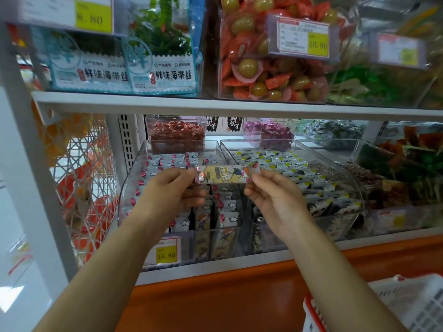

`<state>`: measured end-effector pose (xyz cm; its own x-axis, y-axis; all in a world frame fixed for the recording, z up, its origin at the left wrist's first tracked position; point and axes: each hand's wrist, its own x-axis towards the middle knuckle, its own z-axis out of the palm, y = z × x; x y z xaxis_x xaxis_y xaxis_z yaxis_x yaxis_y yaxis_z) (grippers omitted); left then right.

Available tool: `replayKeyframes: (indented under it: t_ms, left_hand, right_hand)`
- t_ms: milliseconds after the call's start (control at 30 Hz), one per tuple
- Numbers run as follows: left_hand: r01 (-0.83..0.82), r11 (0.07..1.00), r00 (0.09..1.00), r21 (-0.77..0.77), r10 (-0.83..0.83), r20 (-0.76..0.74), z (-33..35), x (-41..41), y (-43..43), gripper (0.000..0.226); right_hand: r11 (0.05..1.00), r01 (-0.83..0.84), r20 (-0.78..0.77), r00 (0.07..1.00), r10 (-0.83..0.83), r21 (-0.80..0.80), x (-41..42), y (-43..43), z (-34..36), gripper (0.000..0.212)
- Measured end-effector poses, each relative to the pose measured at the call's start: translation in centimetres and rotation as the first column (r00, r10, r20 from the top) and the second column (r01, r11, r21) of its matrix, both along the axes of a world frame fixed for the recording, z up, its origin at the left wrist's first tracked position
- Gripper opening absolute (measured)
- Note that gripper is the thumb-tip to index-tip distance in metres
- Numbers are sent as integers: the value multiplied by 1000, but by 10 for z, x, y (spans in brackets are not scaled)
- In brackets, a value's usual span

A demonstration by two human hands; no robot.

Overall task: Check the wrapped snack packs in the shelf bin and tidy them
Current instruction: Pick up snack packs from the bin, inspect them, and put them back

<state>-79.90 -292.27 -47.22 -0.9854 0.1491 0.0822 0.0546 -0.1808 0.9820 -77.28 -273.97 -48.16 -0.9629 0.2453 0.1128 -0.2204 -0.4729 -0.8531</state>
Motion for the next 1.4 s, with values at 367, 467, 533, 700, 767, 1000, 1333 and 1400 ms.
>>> replayKeyframes:
  t_ms: [367, 467, 533, 700, 767, 1000, 1333, 1400]
  left_hand:
    - [15, 929, 986, 371, -75, 149, 3, 1, 1, 23]
    - [23, 943, 987, 333, -73, 140, 2, 1, 1, 21]
    - [67, 967, 992, 244, -90, 84, 2, 1, 0, 17]
    - [53, 997, 998, -51, -54, -28, 0, 4, 1, 25]
    - [21, 996, 997, -84, -27, -72, 0, 5, 1, 17]
    - [3, 972, 969, -235, -61, -240, 2, 7, -2, 23]
    - [-26, 902, 967, -431, -86, -238, 4, 12, 4, 18]
    - [-30, 903, 972, -429, -74, -223, 7, 11, 3, 20]
  right_hand:
    - [961, -70, 56, 995, 88, -266, -2, 4, 1, 11]
    - [998, 45, -3, 999, -45, -54, -2, 4, 0, 15]
    - [998, 58, -54, 997, -56, 31, -1, 4, 0, 8]
    - [934, 139, -137, 986, -98, 329, 0, 3, -3, 9]
    - [905, 137, -140, 986, -86, 403, -1, 2, -3, 16]
    - [762, 232, -237, 966, -106, 605, 4, -1, -3, 15]
    - [561, 355, -363, 926, -102, 748, 4, -2, -3, 13]
    - [564, 328, -355, 933, -66, 758, 5, -1, -3, 13]
